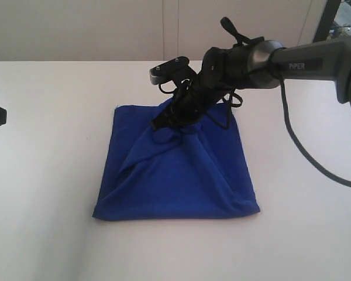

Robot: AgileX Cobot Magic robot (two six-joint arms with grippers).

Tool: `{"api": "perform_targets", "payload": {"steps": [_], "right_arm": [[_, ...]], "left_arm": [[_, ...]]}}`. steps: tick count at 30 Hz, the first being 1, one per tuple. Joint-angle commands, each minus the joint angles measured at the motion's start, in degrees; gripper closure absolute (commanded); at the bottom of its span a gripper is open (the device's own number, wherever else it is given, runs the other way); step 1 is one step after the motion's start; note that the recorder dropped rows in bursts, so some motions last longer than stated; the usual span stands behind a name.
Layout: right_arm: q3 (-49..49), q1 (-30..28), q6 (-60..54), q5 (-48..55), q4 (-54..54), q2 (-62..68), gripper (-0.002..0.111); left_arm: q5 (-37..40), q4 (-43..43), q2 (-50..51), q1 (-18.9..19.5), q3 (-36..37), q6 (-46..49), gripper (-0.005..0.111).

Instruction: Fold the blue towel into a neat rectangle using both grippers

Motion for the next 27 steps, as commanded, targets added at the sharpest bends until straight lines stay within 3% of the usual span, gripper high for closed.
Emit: {"api": "perform_targets", "payload": {"steps": [1,6,15,21,23,27], "right_arm": [[-0.13,-0.01,-0.25,-0.23,-1.27,-0.24,0.099],[-0.13,-0.11,-0.25,-0.23,-1.91,-0.24,0.108],[-0.24,-0.66,3.02,1.85,-2.16,-2.82,0.108],[-0.86,-5.20,5.39,6.08,-2.16,-5.68,0.108],[-0.86,-6.54,5.75,6.19,-2.02,-6.38,0.108],[-0.86,-9.16,5.75,6.19,-1.50,-7.00,0.108]], "left_arm": [[0.93,-1.25,-0.06,-0.35,0.26,0.13,0.107],[0.93,-1.25,-0.06,-0.35,0.26,0.13,0.107],[0.81,-1.25,-0.06,-0.35,0.26,0.74,0.107],[0.91,-1.44,-0.06,-0.48,0.26,2.57,0.107],[0.80,-1.70,0.03,-1.49,0.26,2.80,0.107],[-0.90,-2.64,1.37,-7.11,0.26,4.12,0.107]]}}
